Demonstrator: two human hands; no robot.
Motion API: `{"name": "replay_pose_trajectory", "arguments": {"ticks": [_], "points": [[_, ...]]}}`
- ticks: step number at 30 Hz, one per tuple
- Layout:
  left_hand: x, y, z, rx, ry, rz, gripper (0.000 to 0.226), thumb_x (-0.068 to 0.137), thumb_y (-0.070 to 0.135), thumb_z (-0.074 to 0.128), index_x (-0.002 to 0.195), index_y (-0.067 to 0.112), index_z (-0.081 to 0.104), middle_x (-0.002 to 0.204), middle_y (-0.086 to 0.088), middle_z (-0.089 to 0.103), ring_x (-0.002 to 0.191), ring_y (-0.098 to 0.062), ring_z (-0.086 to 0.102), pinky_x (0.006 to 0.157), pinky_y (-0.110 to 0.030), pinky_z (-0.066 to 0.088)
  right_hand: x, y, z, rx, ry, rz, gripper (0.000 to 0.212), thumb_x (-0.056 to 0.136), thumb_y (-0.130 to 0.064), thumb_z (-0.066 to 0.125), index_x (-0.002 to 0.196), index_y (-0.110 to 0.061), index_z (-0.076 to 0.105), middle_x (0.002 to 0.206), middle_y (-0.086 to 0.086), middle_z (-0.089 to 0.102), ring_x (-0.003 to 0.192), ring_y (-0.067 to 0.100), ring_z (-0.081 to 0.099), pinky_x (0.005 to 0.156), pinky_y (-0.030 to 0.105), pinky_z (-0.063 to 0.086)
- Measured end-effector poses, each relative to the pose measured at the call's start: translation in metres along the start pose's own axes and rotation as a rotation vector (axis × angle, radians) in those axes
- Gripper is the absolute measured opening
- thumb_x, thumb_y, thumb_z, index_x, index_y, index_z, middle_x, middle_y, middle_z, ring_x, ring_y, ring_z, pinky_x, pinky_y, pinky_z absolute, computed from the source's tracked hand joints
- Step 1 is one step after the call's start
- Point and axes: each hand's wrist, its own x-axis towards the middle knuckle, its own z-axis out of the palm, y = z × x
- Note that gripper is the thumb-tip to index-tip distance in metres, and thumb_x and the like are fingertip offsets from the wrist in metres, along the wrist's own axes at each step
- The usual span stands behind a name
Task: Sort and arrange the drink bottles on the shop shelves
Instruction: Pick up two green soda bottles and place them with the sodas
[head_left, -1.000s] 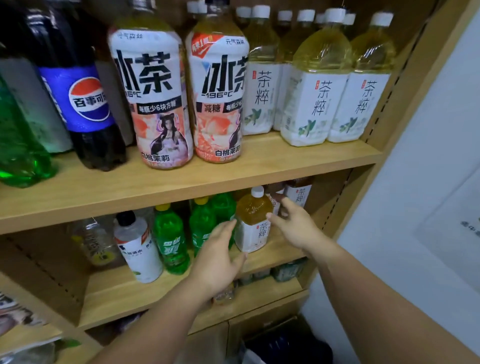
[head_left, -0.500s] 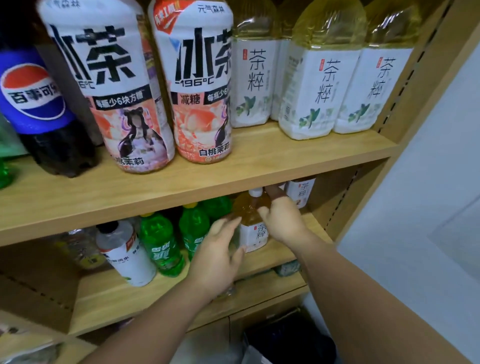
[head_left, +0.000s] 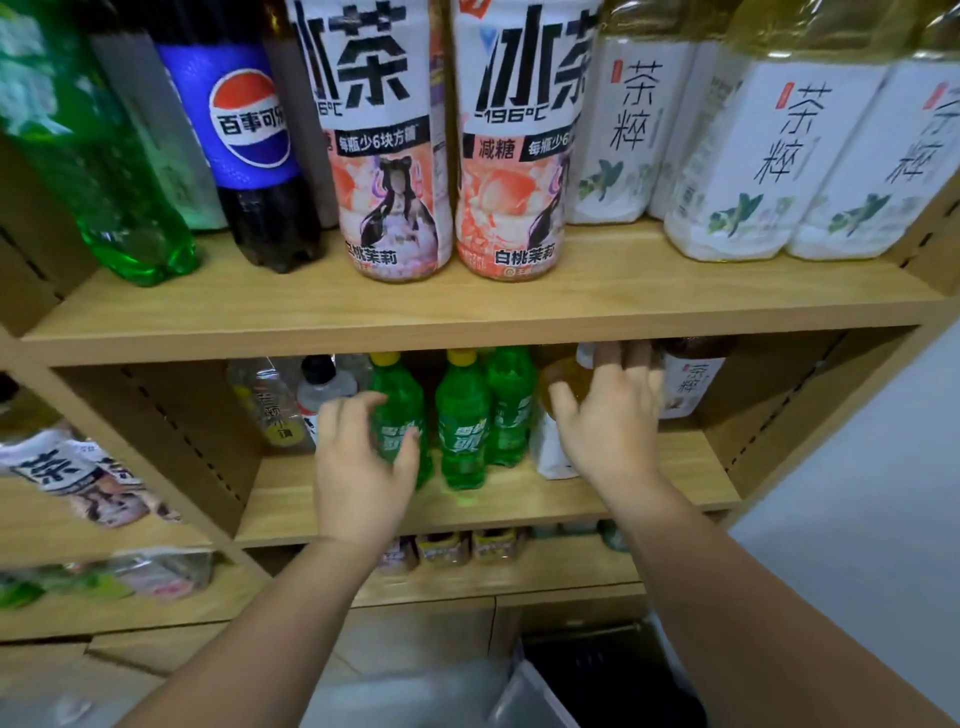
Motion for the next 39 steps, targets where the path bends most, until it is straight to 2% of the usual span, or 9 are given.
{"name": "replay_pose_trajectory", "arguments": {"ticks": [4,9,12,14,16,20,29,34,39], "points": [[0.022,0.013,-0.005,0.071,-0.018,-0.135,0.040,0.089,0.030,0.075,0.107,0.003,0.053,0.093,-0.006,0.046,0.078,-0.022,0.047,0.067,-0.035,0.040,-0.002,-0.035,-0.012,0.005,-0.059,-0.138,0.046,0.094,-0.051,0.062,0.083,-0.006,0.066,0.077,0.016,0.061,0.088,0.039,0.059,0.085,0.044,0.043],[0.048,0.017,-0.003,-0.010,-0.142,-0.138,0.045,0.092,0.035,0.071,0.121,0.005,0.054,0.071,-0.021,0.064,0.063,-0.038,0.060,0.054,-0.032,0.029,0.011,-0.059,-0.014,0.088,-0.325,-0.193,0.055,0.095,-0.063,0.050,0.092,-0.010,0.066,0.072,0.008,0.062,0.073,0.030,0.061,0.067,0.036,0.049],[0.052,0.016,-0.004,-0.044,-0.164,-0.139,0.041,0.091,0.029,0.073,0.119,0.003,0.058,0.085,-0.027,0.067,0.075,-0.042,0.063,0.058,-0.028,0.024,0.012,-0.063,-0.007,0.115,-0.397,-0.158,0.052,0.093,-0.059,0.061,0.061,-0.027,0.035,0.055,-0.006,0.037,0.053,0.015,0.039,0.047,0.024,0.027],[0.050,0.013,-0.004,-0.010,-0.201,-0.154,0.046,0.086,0.028,0.079,0.115,-0.003,0.062,0.078,-0.020,0.065,0.073,-0.039,0.063,0.055,-0.027,0.026,0.009,-0.063,0.000,0.119,-0.454,-0.166,0.047,0.091,-0.054,0.067,0.065,-0.031,0.034,0.061,-0.011,0.034,0.058,0.016,0.041,0.049,0.021,0.023],[0.047,0.008,-0.003,0.037,-0.276,-0.164,0.043,0.081,0.030,0.084,0.106,0.000,0.066,0.071,-0.010,0.063,0.074,-0.036,0.065,0.053,-0.025,0.035,0.006,-0.058,0.010,0.122,-0.462,-0.203,0.029,0.086,-0.050,0.074,0.096,-0.027,0.059,0.078,-0.007,0.056,0.079,0.023,0.060,0.059,0.026,0.042],[0.037,-0.004,0.002,0.076,-0.378,-0.175,0.045,0.075,0.031,0.088,0.105,0.014,0.059,0.099,-0.008,0.069,0.094,-0.029,0.066,0.077,-0.039,0.056,-0.002,-0.053,0.015,0.214,-0.450,-0.167,0.079,0.080,-0.044,0.082,0.144,-0.024,0.041,0.107,0.002,0.067,0.094,0.024,0.066,0.077,0.039,0.059],[0.023,-0.008,-0.005,0.022,-0.368,-0.145,0.047,0.078,0.032,0.087,0.104,0.020,0.049,0.095,-0.005,0.064,0.085,-0.028,0.065,0.067,-0.038,0.051,-0.024,-0.058,0.022,0.128,-0.517,-0.183,0.059,0.084,-0.041,0.079,0.126,-0.017,0.046,0.117,0.006,0.063,0.104,0.026,0.062,0.081,0.039,0.055],[0.007,0.007,-0.038,-0.167,-0.366,-0.098,0.067,0.079,0.029,0.086,0.134,0.036,0.048,0.096,0.010,0.066,0.063,-0.001,0.054,0.061,-0.023,0.044,-0.044,-0.043,0.000,0.253,-0.402,-0.241,0.081,0.081,-0.048,0.080,0.148,-0.023,0.040,0.111,0.002,0.065,0.097,0.022,0.063,0.071,0.029,0.045],[-0.007,0.043,-0.079,-0.279,-0.346,-0.040,0.070,0.078,0.029,0.086,0.131,0.043,0.042,0.117,0.026,0.052,0.100,0.013,0.052,0.088,-0.013,0.040,-0.051,-0.034,-0.055,0.421,-0.325,-0.271,0.083,0.070,-0.055,0.085,0.143,-0.029,0.052,0.093,-0.015,0.056,0.086,0.006,0.053,0.066,0.020,0.042]]}}
